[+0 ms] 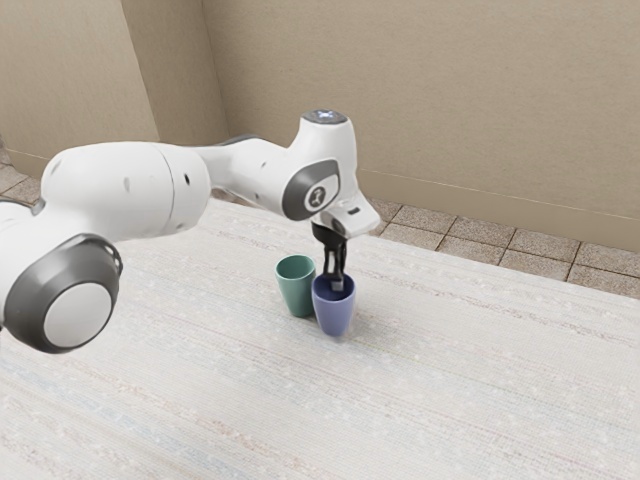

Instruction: Place the right cup onto the left cup

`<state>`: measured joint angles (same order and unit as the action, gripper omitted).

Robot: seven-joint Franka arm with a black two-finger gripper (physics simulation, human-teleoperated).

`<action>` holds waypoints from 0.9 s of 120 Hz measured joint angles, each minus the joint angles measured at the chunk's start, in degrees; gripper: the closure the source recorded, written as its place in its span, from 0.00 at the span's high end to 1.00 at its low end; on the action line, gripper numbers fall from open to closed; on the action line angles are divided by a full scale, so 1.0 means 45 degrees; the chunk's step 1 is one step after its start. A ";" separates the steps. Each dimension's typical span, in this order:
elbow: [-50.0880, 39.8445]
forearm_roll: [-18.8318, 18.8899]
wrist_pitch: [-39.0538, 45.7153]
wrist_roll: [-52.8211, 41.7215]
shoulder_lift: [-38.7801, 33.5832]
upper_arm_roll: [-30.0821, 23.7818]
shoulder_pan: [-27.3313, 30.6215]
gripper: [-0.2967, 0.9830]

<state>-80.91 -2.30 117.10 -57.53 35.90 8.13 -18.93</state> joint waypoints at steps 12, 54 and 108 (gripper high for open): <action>-0.0366 0.0009 -0.0046 0.0045 -0.0587 -0.0001 0.0075 0.16; -0.0951 0.0163 -0.0818 0.0132 -0.2850 0.0176 0.0634 0.16; 0.0611 0.0754 -0.1528 -0.0009 -0.1715 0.0727 0.0790 0.16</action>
<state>-78.16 1.09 110.22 -57.57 28.18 11.40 -15.37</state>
